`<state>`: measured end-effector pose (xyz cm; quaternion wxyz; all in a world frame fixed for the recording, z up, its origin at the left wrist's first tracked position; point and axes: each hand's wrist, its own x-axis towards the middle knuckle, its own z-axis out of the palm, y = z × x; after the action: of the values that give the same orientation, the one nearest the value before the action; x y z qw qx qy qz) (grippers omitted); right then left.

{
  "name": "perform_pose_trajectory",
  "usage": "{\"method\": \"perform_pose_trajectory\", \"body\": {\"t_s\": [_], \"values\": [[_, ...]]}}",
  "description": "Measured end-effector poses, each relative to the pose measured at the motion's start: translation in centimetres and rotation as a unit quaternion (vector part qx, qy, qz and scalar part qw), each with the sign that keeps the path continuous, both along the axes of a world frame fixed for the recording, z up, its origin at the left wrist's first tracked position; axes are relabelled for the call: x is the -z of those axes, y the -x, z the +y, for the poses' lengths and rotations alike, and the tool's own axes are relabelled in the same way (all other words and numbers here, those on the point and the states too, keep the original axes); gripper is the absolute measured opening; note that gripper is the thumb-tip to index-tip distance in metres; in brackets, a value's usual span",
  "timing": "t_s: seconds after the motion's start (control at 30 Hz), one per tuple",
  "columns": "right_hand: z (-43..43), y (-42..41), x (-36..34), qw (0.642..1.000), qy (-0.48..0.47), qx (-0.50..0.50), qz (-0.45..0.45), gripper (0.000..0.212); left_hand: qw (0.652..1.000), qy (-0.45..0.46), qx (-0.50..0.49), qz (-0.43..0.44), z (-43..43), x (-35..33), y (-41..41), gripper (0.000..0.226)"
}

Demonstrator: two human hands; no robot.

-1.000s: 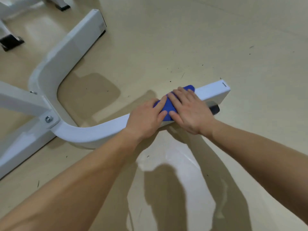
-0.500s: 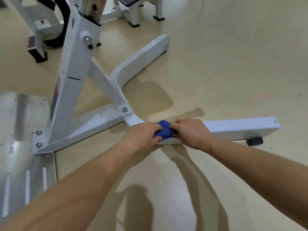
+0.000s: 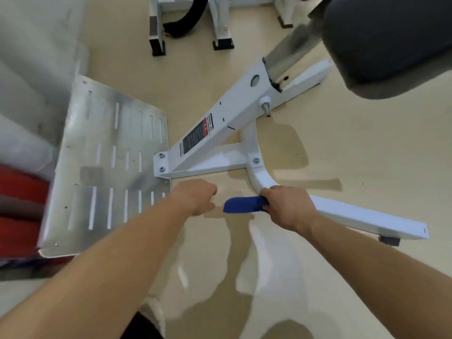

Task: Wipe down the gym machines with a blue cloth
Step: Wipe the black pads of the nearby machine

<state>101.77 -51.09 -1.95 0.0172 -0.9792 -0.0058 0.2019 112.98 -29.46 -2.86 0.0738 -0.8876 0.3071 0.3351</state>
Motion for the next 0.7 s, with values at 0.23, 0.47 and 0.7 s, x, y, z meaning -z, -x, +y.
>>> {"method": "perform_pose_trajectory", "body": {"t_s": [0.23, 0.47, 0.7], "values": [[4.8, 0.5, -17.4, 0.998, -0.017, -0.053, 0.021, 0.009, 0.996, 0.014, -0.082, 0.046, 3.4, -17.4, 1.7, 0.046], [1.5, 0.7, -39.0, 0.999, -0.047, -0.022, -0.007, 0.016, 0.992, -0.004, -0.121, 0.023, 2.9, -37.1, 3.5, 0.034], [-8.7, 7.1, -59.2, 0.992, -0.077, 0.051, -0.086, 0.011, 0.99, 0.029, -0.136, 0.011, -5.1, -55.5, 7.8, 0.037]]}}
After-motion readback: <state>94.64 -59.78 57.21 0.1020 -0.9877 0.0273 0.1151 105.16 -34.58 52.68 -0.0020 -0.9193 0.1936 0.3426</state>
